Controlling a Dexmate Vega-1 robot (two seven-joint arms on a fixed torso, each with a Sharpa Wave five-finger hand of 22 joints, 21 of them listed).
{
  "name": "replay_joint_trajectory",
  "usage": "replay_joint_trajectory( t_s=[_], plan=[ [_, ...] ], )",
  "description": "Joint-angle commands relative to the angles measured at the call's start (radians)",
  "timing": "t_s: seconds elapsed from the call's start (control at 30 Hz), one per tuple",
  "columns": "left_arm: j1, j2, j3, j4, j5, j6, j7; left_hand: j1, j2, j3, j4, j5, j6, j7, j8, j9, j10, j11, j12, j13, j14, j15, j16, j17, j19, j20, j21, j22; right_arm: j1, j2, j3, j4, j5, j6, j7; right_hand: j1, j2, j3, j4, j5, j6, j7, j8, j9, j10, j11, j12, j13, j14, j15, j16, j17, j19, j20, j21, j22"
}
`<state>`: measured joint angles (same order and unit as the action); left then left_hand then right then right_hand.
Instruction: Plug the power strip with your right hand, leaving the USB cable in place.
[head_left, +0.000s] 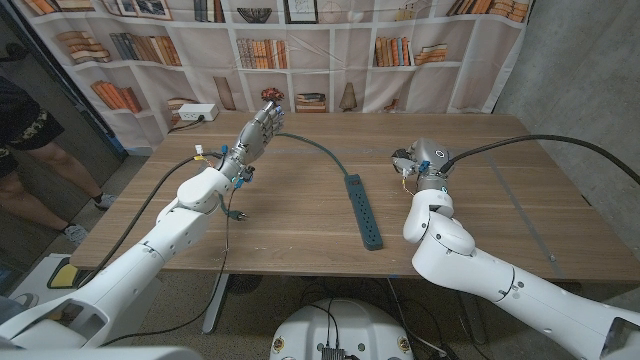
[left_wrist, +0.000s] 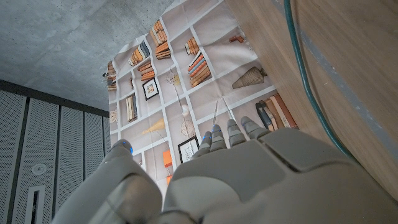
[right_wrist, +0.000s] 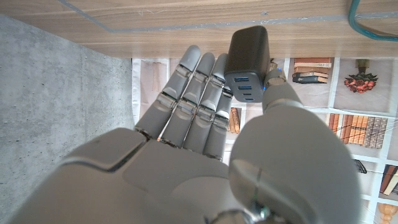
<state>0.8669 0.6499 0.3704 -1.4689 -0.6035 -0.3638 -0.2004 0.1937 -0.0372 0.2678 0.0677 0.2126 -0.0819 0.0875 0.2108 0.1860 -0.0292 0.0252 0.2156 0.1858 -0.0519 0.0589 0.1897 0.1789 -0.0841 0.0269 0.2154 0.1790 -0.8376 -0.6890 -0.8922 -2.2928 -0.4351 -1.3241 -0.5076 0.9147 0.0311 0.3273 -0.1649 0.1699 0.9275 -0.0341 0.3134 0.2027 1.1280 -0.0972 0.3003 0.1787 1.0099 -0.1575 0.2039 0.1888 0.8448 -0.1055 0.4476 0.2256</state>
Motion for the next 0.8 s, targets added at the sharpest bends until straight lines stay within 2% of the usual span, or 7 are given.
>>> replay_joint_trajectory(
  t_s=[0.03, 0.13, 0.27, 0.3, 0.43, 0.8],
  plan=[
    [-0.005, 0.004, 0.004, 0.012, -0.012, -0.007, -0.031, 0.007, 0.01, 0.0, -0.002, -0.001, 0.006, 0.002, 0.005, 0.003, 0.006, 0.0, 0.003, 0.003, 0.009, 0.002, 0.003, 0.002, -0.003, 0.006, -0.001, 0.004, 0.014, 0.02, -0.053, -0.048, -0.026, -0.072, 0.022, 0.077, 0.067, 0.021, 0.014, 0.003, 0.135, -0.127, -0.002, 0.001, 0.096, -0.085, -0.005, 0.006, 0.013, -0.069, 0.005, 0.002, 0.009, -0.077, 0.007, 0.001],
    [-0.007, 0.008, 0.006, 0.01, -0.013, 0.0, -0.037, 0.009, 0.013, 0.001, -0.002, -0.001, 0.007, 0.002, 0.004, 0.003, 0.004, -0.001, 0.002, 0.003, 0.008, 0.003, 0.002, 0.002, -0.003, 0.007, -0.001, 0.004, -0.003, 0.045, -0.062, -0.042, -0.127, -0.072, 0.084, 0.077, 0.066, 0.021, 0.014, 0.003, 0.135, -0.127, -0.002, 0.001, 0.097, -0.088, -0.006, 0.006, 0.015, -0.068, 0.004, 0.001, 0.009, -0.076, 0.009, 0.001],
    [-0.007, 0.01, 0.007, 0.011, -0.016, 0.005, -0.042, 0.012, 0.017, 0.003, -0.002, -0.002, 0.006, 0.002, 0.003, 0.003, 0.003, 0.0, 0.001, 0.003, 0.008, 0.004, 0.001, 0.002, -0.005, 0.008, -0.002, 0.004, -0.03, 0.091, -0.06, -0.024, -0.317, -0.072, 0.245, 0.076, 0.064, 0.021, 0.014, 0.003, 0.137, -0.129, -0.003, 0.001, 0.105, -0.088, -0.006, 0.006, 0.017, -0.067, 0.002, 0.001, 0.012, -0.075, 0.013, 0.001],
    [-0.007, 0.011, 0.007, 0.012, -0.017, 0.004, -0.044, 0.012, 0.017, 0.003, -0.002, -0.002, 0.007, 0.001, 0.003, 0.003, 0.003, -0.001, 0.0, 0.003, 0.008, 0.003, 0.001, 0.002, -0.005, 0.008, -0.002, 0.004, -0.035, 0.1, -0.061, -0.02, -0.365, -0.072, 0.289, 0.075, 0.063, 0.021, 0.015, 0.004, 0.138, -0.128, -0.003, 0.001, 0.11, -0.078, -0.006, 0.007, 0.019, -0.067, 0.001, 0.001, 0.012, -0.074, 0.014, 0.0],
    [-0.007, 0.011, 0.006, 0.014, -0.018, -0.001, -0.049, 0.014, 0.021, 0.004, -0.003, -0.002, 0.006, 0.001, 0.002, 0.003, 0.005, 0.0, 0.0, 0.003, 0.008, 0.002, 0.001, 0.002, -0.006, 0.009, -0.003, 0.004, -0.045, 0.135, -0.07, -0.001, -0.51, -0.072, 0.417, 0.074, 0.063, 0.021, 0.017, 0.004, 0.142, -0.13, -0.003, 0.002, 0.109, -0.087, -0.009, 0.007, 0.024, -0.066, 0.0, 0.001, 0.014, -0.074, 0.019, 0.0],
    [-0.013, 0.006, 0.011, 0.027, -0.014, -0.016, -0.064, 0.02, 0.028, 0.007, -0.004, -0.003, 0.006, 0.001, 0.0, 0.003, 0.004, -0.003, -0.001, 0.003, 0.007, 0.002, -0.001, 0.001, -0.007, 0.01, -0.004, 0.004, -0.049, 0.172, -0.103, 0.016, -0.723, -0.072, 0.611, 0.067, 0.059, 0.019, 0.019, 0.007, 0.15, -0.129, -0.003, 0.002, 0.12, -0.084, -0.01, 0.01, 0.037, -0.067, 0.0, 0.0, 0.024, -0.073, 0.029, -0.002]
  ],
)
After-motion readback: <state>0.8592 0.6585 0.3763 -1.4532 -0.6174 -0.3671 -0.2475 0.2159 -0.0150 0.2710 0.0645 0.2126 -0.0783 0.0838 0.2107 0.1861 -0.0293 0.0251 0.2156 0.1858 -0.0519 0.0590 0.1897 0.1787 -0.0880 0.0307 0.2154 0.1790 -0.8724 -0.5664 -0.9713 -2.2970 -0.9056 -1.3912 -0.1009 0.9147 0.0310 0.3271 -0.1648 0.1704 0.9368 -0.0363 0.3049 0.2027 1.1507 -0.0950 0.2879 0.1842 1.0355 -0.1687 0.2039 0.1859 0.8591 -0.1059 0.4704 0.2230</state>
